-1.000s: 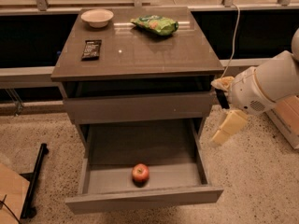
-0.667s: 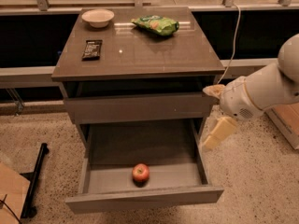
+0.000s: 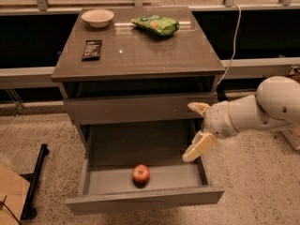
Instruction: Pick apple from middle drawer and place on counter
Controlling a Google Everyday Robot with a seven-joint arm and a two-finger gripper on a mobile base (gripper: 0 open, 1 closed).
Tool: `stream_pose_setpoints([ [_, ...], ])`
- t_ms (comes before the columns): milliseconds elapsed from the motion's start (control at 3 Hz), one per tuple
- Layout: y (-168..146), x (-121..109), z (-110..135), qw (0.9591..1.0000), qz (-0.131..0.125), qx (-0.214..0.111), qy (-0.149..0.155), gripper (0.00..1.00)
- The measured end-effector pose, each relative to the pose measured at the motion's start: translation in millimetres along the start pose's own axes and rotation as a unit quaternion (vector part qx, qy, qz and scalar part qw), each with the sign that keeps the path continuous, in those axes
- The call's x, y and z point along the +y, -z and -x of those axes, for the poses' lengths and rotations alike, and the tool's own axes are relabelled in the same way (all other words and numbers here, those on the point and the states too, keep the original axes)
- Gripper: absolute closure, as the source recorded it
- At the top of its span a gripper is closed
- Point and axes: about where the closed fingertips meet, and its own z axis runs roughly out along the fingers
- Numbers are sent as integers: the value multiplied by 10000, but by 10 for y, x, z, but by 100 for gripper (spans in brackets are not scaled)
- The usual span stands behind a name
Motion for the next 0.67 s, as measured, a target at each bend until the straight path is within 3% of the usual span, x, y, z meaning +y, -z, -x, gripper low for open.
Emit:
stream_pose_setpoints([
  [333,-489,-99,-230,9993,160,-333,-21,0],
  [667,-908,-171,-382,9981,439,-436,-78,0],
])
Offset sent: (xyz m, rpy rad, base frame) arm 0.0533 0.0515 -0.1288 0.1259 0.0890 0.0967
